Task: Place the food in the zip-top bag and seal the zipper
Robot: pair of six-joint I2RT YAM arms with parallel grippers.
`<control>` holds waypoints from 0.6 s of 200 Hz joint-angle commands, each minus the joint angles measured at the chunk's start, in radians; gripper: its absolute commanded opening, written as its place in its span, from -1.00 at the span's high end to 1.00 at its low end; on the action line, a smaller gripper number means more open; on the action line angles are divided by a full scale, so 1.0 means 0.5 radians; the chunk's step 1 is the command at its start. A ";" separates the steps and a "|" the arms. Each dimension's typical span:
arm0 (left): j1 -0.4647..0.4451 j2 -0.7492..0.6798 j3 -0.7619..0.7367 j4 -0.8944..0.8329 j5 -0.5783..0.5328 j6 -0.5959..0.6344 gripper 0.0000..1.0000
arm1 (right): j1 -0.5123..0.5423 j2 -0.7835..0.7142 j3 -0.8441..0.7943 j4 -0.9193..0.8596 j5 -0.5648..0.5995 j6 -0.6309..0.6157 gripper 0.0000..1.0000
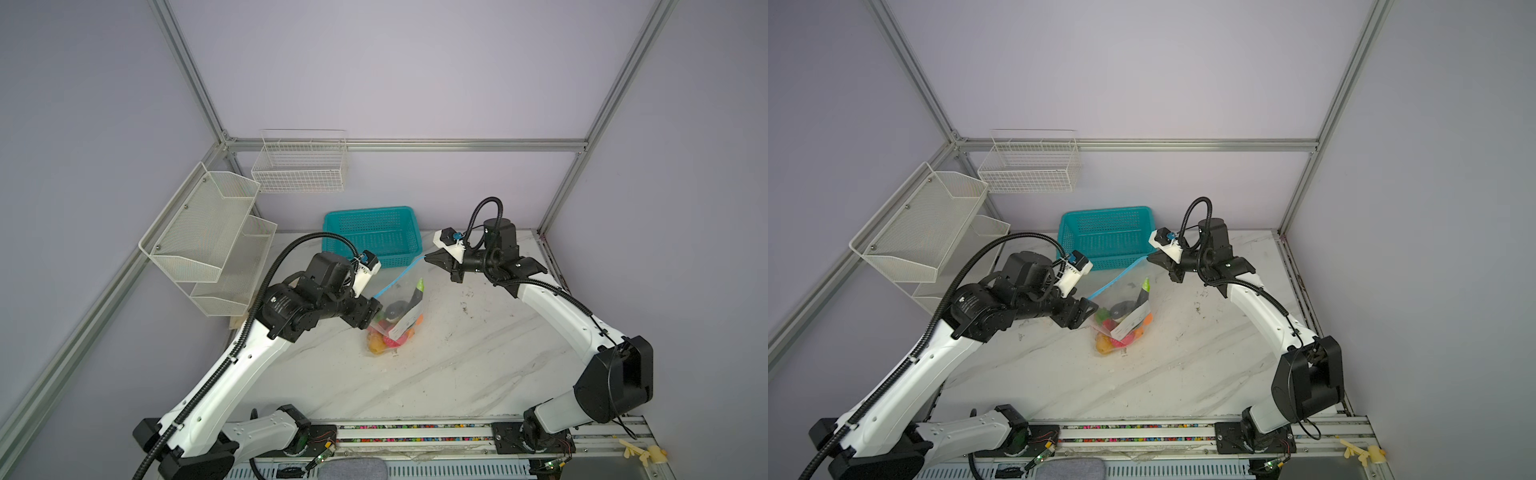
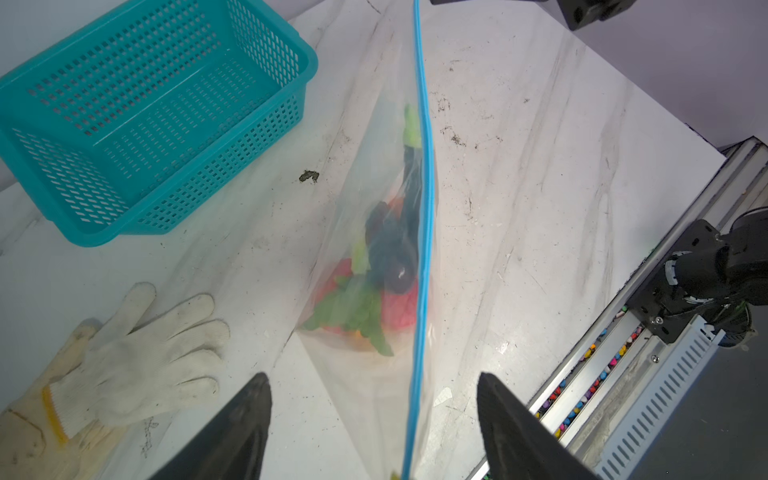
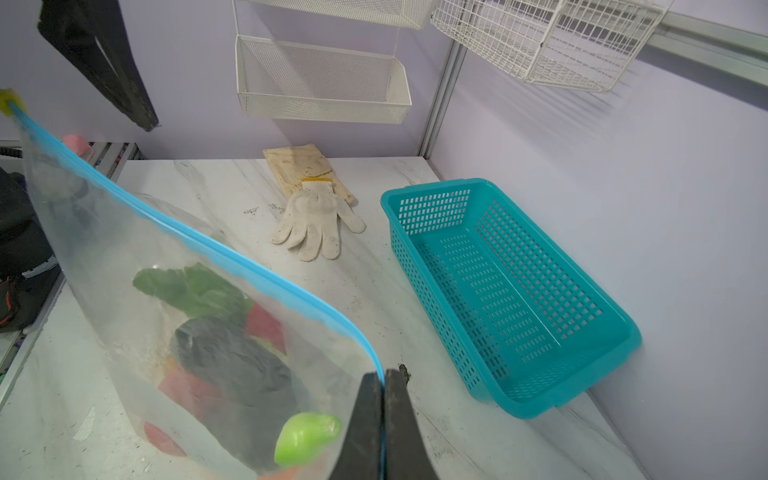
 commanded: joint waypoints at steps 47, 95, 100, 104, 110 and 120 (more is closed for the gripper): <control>0.012 0.028 0.265 -0.070 0.126 -0.170 -0.38 | 0.073 -0.013 0.043 0.063 0.104 0.033 1.00; 0.011 -0.037 0.216 -0.075 0.127 -0.186 0.14 | 0.077 0.014 0.091 0.041 0.153 0.045 1.00; 0.011 -0.040 0.208 -0.073 0.126 -0.183 0.21 | 0.078 0.011 0.095 0.041 0.156 0.048 1.00; 0.011 -0.040 0.204 -0.073 0.124 -0.180 0.26 | 0.077 0.010 0.096 0.040 0.156 0.048 1.00; 0.013 -0.040 0.197 -0.073 0.122 -0.172 0.32 | 0.078 0.004 0.091 0.048 0.156 0.051 1.00; 0.012 -0.042 0.188 -0.073 0.123 -0.167 0.43 | 0.082 -0.005 0.083 0.061 0.160 0.061 1.00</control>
